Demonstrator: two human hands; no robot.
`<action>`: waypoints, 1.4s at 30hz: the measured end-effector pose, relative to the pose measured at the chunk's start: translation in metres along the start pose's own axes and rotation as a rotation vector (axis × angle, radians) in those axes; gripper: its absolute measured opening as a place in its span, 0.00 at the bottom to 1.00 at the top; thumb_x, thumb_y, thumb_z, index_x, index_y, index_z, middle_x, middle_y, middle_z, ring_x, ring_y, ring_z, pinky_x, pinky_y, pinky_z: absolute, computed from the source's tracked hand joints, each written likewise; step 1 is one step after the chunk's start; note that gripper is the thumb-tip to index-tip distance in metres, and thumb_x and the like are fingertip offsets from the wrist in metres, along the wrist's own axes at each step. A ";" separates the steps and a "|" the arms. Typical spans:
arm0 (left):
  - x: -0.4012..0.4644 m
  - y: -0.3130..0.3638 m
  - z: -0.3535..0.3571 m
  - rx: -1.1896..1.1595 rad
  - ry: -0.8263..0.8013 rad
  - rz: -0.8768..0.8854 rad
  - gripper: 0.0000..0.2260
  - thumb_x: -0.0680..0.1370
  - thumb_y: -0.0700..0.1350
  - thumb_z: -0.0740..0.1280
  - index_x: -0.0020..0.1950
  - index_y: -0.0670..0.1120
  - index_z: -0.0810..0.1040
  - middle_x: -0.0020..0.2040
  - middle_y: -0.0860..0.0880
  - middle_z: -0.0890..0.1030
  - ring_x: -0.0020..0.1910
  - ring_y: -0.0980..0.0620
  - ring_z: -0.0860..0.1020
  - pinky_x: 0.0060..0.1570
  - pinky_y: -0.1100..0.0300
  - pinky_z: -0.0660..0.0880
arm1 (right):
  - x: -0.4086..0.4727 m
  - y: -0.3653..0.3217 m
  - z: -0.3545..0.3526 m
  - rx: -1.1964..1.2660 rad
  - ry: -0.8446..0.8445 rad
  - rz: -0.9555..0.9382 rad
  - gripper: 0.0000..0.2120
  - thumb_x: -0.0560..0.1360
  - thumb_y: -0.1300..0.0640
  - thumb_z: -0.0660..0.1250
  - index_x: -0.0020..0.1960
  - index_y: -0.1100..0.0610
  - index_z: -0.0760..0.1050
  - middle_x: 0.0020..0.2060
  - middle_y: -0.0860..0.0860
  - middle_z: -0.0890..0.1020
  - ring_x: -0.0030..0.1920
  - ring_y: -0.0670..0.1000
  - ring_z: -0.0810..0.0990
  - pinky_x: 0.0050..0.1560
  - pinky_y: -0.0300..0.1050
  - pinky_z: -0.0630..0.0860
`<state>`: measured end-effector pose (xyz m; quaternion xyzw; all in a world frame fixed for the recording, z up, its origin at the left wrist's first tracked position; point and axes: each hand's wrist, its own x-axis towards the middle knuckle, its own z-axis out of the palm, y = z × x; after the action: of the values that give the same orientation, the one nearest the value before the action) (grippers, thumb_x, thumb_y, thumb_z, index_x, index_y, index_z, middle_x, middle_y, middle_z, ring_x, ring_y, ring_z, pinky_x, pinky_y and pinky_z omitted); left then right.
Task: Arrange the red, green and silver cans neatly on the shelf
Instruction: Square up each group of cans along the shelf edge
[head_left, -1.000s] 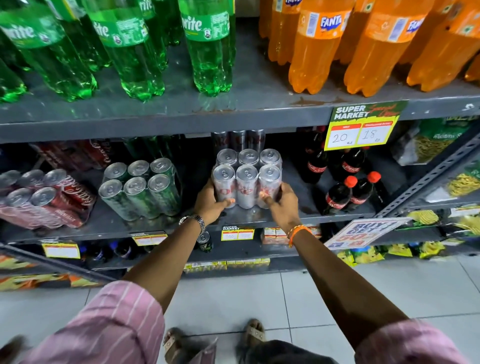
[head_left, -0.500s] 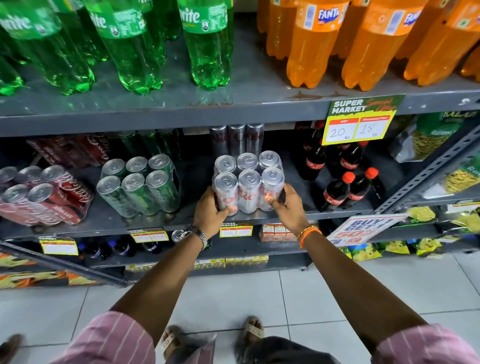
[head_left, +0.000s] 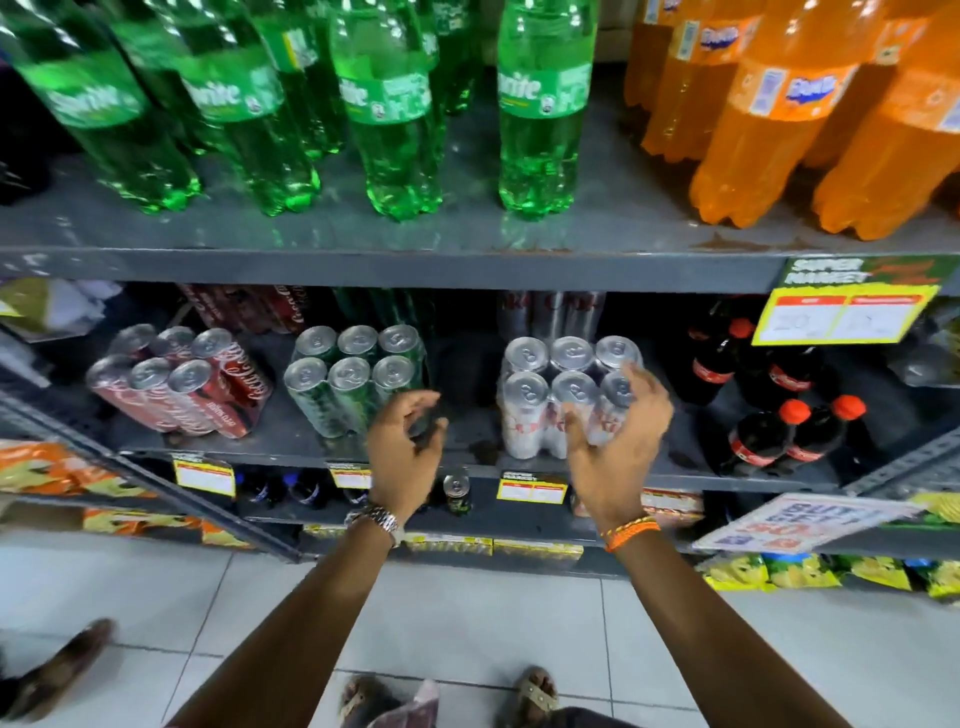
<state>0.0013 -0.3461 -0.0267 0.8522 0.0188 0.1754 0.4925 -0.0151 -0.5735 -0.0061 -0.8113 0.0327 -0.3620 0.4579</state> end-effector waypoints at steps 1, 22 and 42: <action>0.000 -0.007 -0.018 -0.001 0.098 0.014 0.14 0.72 0.37 0.71 0.56 0.48 0.78 0.52 0.50 0.83 0.52 0.54 0.82 0.52 0.60 0.80 | -0.005 -0.015 0.014 0.060 -0.031 -0.059 0.26 0.71 0.58 0.74 0.66 0.61 0.70 0.63 0.55 0.72 0.66 0.54 0.71 0.71 0.40 0.63; 0.071 -0.124 -0.126 0.041 -0.279 -0.181 0.29 0.71 0.44 0.76 0.69 0.41 0.69 0.63 0.46 0.78 0.60 0.52 0.76 0.59 0.60 0.71 | -0.045 -0.066 0.195 0.069 -0.681 0.443 0.20 0.73 0.55 0.74 0.59 0.59 0.69 0.56 0.53 0.79 0.55 0.50 0.77 0.53 0.41 0.72; 0.064 -0.129 -0.132 0.116 -0.291 -0.198 0.28 0.71 0.43 0.76 0.67 0.42 0.69 0.61 0.44 0.80 0.58 0.49 0.78 0.61 0.54 0.74 | -0.067 -0.072 0.185 0.096 -0.653 0.442 0.22 0.72 0.57 0.74 0.62 0.59 0.69 0.59 0.54 0.79 0.60 0.52 0.78 0.64 0.53 0.76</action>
<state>0.0374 -0.1565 -0.0578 0.8895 0.0413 -0.0004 0.4552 0.0296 -0.3734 -0.0471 -0.8349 0.0424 0.0213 0.5484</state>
